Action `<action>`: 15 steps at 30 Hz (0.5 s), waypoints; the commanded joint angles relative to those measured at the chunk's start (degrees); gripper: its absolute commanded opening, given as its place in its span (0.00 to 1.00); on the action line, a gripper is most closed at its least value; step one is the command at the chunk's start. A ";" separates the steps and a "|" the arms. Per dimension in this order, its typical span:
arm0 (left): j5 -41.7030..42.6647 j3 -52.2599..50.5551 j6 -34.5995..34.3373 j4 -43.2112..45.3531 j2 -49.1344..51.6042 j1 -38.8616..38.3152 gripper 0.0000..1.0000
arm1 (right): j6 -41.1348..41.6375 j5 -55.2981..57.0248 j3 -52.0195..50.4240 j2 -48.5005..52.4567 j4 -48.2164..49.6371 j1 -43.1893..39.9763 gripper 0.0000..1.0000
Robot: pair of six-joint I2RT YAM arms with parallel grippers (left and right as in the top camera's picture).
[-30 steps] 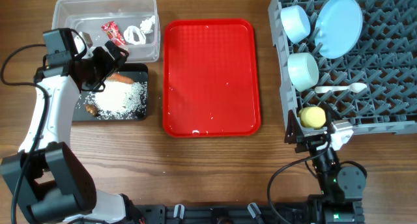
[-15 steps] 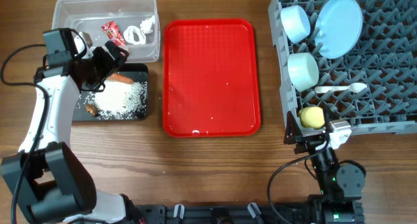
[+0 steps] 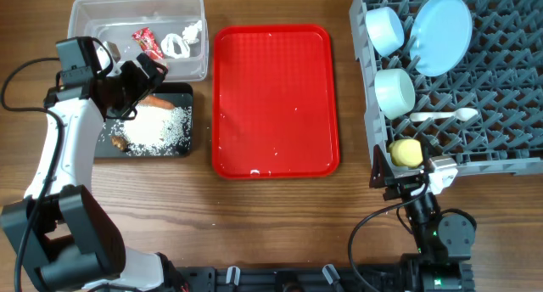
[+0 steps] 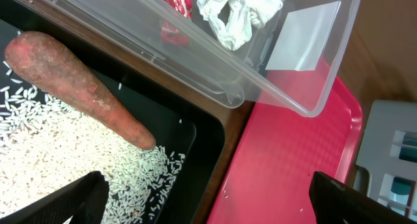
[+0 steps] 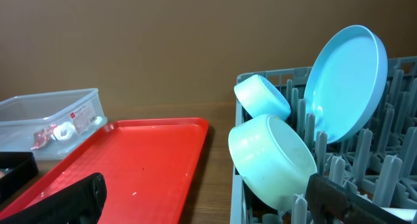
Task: Sort waste into correct bins and load items into the dishwasher rack
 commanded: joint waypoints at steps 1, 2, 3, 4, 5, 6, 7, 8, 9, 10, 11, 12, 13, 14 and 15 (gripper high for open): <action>0.24 -0.17 0.28 0.04 -0.92 0.04 1.00 | -0.61 0.31 -0.09 -0.72 0.11 0.50 1.00; 0.00 -0.17 0.28 -0.28 -1.25 0.20 1.00 | -0.61 0.31 -0.09 -0.72 0.11 0.50 1.00; -0.37 -0.17 0.26 -1.14 -2.01 0.24 1.00 | -0.63 0.31 -0.09 -0.72 0.11 0.50 1.00; -1.03 -0.17 0.26 -1.49 -3.30 0.17 1.00 | -0.61 0.31 -0.09 -0.72 0.11 0.50 1.00; -1.14 -0.17 0.50 -1.36 -4.46 0.02 1.00 | -0.61 0.31 -0.09 -0.72 0.11 0.50 1.00; -2.25 -0.17 0.48 -0.85 -6.14 -0.26 1.00 | -0.63 0.31 -0.09 -0.72 0.11 0.50 1.00; -3.67 -0.22 1.27 0.00 -8.24 -1.03 1.00 | -0.61 0.31 -0.09 -0.72 0.11 0.50 1.00; -3.56 -0.63 4.79 1.40 -10.25 -1.99 1.00 | -0.61 0.31 -0.09 -0.72 0.11 0.50 1.00; -3.58 -1.25 7.89 2.29 -12.00 -2.86 1.00 | -0.61 0.31 -0.09 -0.72 0.11 0.50 1.00; -3.58 -2.67 12.61 4.28 -14.64 -4.20 1.00 | -0.61 0.31 -0.09 -0.72 0.11 0.50 1.00; -3.58 -4.57 15.76 6.40 -17.31 -5.42 1.00 | -0.61 0.31 -0.09 -0.72 0.11 0.50 1.00; -3.58 -6.71 18.91 8.74 -19.82 -6.49 1.00 | -0.61 0.31 -0.09 -0.72 0.11 0.50 1.00; -3.61 -10.12 22.34 12.13 -23.30 -7.80 1.00 | -0.61 0.31 -0.09 -0.72 0.11 0.50 1.00; -3.61 -13.09 24.39 15.02 -26.16 -8.66 1.00 | -0.61 0.31 -0.09 -0.72 0.11 0.50 1.00; -3.61 -17.49 25.68 18.56 -30.16 -9.35 1.00 | -0.61 0.31 -0.09 -0.72 0.11 0.50 1.00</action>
